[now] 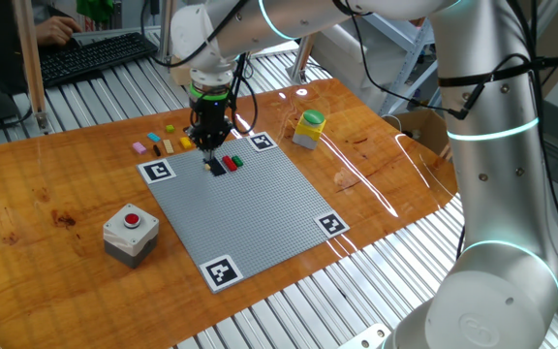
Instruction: Build with small Lego blocks
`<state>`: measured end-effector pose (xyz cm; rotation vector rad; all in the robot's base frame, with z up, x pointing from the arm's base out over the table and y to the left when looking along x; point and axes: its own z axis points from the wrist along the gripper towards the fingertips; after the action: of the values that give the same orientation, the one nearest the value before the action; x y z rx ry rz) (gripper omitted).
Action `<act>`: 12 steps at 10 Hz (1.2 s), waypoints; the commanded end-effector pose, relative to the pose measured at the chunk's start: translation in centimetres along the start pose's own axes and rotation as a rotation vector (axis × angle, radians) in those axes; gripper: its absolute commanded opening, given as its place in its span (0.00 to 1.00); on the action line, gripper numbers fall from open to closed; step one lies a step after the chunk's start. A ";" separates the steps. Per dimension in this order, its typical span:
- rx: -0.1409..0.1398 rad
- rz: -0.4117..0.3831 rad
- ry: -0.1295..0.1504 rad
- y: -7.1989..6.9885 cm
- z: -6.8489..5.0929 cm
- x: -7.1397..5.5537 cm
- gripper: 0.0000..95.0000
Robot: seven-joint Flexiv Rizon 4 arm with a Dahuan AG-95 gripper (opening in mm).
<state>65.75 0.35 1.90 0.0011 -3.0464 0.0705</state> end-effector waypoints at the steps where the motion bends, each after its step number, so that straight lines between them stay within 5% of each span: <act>1: -0.004 -0.008 0.002 -0.1 0.5 0.0 0.00; 4: -0.005 -0.014 -0.018 -0.1 2.3 0.1 0.00; 7: -0.007 0.002 0.005 -0.1 0.1 -0.1 0.00; 10: -0.009 0.017 0.008 -0.1 -0.1 -0.1 0.00; 11: -0.014 0.024 0.007 0.0 -0.2 -0.3 0.20; 12: -0.024 0.034 0.008 0.0 -0.6 -1.0 0.20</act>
<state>66.44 0.27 2.49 -0.0523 -3.0512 0.0439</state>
